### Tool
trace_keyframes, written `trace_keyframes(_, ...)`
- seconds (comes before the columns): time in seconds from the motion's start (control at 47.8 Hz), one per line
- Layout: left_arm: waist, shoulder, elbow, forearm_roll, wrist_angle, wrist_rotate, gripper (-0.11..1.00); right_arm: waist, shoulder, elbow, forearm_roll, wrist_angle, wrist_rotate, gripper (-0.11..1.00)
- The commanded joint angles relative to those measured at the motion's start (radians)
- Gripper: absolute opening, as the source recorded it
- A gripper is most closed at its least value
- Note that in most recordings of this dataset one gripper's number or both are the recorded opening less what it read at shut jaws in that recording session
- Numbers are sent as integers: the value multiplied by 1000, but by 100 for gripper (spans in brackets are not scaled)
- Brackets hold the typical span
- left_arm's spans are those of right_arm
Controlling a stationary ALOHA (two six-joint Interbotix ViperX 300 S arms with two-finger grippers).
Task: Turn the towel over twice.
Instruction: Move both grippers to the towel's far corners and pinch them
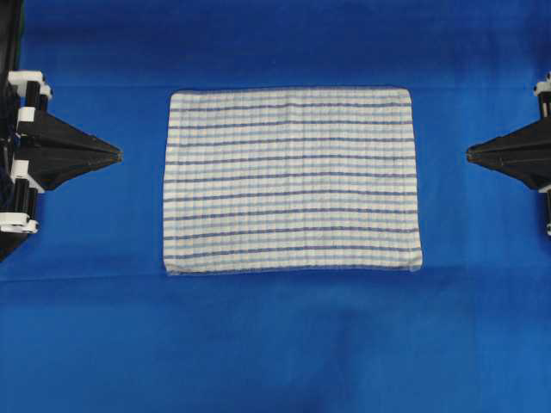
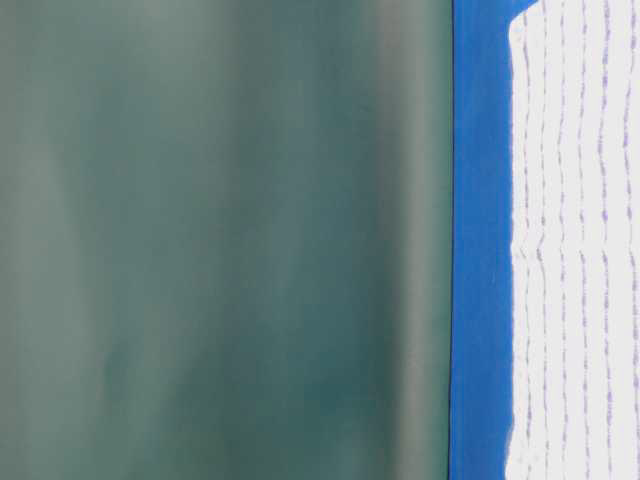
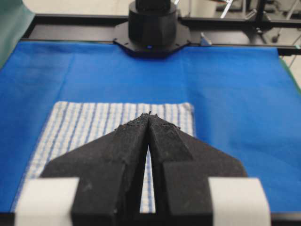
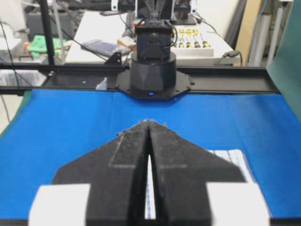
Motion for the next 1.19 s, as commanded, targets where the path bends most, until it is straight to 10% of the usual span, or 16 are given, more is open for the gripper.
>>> trace_keyframes(0.0,3,8,-28,-17,-8,5,0,-15,8,-28,2,-6,3,0)
trace_keyframes(0.607,230,196,-20,-17,-52,57,1,-319,130,-20,11,110,9,0)
trace_keyframes(0.753,299,301,-18,-17,-100,55,31,-397,241,-20,14,104,9,6)
trace_keyframes(0.963,397,494,-25,-17,-195,57,88,-502,436,-32,11,58,6,63)
trace_keyframes(1.172,479,684,-25,-17,-282,58,88,-549,638,-51,9,-9,6,56)
